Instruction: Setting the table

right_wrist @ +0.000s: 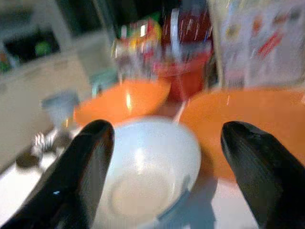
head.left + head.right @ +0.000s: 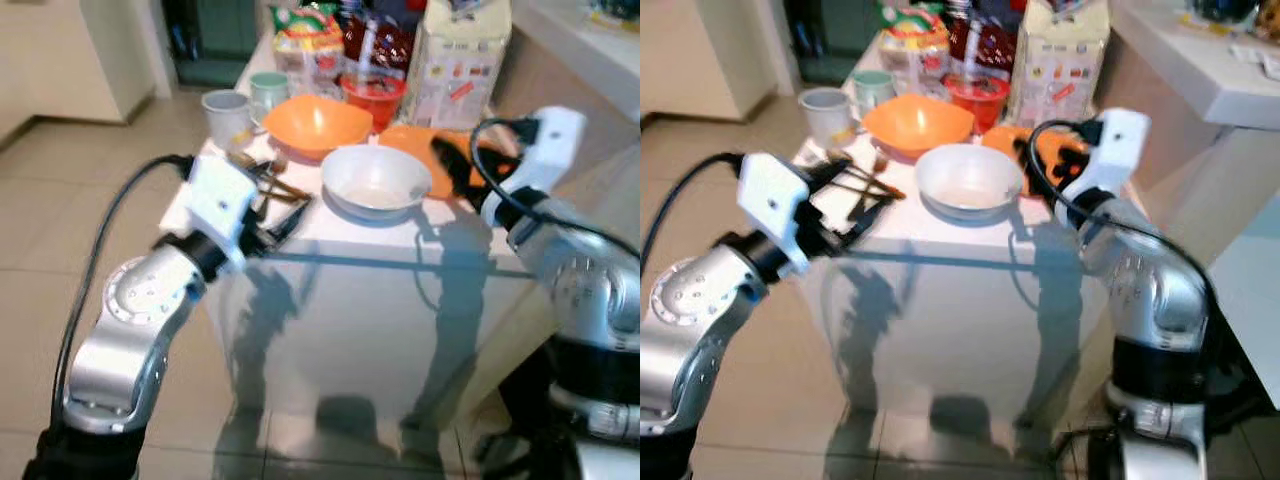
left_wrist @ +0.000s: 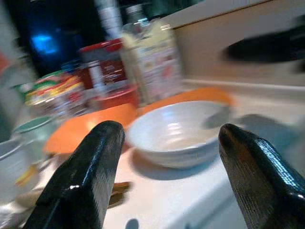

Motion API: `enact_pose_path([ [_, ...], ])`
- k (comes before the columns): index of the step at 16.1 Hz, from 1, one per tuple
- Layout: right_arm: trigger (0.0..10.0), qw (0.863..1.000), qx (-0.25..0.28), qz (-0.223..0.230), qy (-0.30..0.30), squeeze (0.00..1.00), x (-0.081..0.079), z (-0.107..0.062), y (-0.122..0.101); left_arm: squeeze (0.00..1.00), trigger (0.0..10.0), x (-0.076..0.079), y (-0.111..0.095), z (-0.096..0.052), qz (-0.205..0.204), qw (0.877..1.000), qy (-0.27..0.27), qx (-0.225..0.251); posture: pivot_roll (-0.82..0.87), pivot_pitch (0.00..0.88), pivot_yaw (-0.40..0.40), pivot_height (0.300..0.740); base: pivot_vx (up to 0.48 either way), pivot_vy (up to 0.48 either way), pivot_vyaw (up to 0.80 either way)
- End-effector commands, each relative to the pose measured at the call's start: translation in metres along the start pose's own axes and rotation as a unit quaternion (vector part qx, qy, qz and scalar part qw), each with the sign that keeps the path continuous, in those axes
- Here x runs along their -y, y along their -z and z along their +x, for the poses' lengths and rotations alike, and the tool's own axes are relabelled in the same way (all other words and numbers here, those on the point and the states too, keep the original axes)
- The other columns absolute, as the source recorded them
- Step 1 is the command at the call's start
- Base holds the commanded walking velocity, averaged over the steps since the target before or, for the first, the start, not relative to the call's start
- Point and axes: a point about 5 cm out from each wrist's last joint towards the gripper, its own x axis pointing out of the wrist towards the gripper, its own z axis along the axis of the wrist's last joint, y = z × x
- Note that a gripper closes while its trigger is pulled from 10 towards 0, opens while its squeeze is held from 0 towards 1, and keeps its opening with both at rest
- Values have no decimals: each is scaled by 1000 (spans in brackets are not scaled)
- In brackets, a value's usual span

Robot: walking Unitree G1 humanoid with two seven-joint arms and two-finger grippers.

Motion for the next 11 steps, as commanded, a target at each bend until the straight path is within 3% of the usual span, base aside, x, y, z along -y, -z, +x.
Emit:
enact_pose_path([
  [1,10000,999,-42,23,4,1000,4,6,6,0,10000,9,-4,2,-6,999,48,1,-12,0,-34,740,0,0,0],
  [2,10000,997,-59,47,18,1000,8,15,8,0,10000,15,-4,4,-10,997,75,-1,-26,0,-26,740,0,0,0],
  [4,10000,992,-86,71,59,1000,16,26,14,0,10000,15,-3,7,-10,997,71,-7,-26,0,-26,740,0,0,0],
  [5,10000,990,-96,80,61,851,17,28,15,0,10000,15,-3,7,-10,997,73,-7,-26,0,-26,740,0,0,0],
  [6,10000,986,-111,112,56,0,17,34,19,0,10000,16,-4,7,-11,997,76,-7,-22,0,-29,740,0,0,0],
  [8,10000,975,-142,164,49,0,18,43,28,0,10000,16,-4,6,-9,997,81,-10,-13,0,-37,740,0,0,0],
  [11,10000,965,-168,198,45,0,17,48,37,0,10000,15,-3,6,-9,997,76,-14,-9,0,-40,740,0,0,0],
])
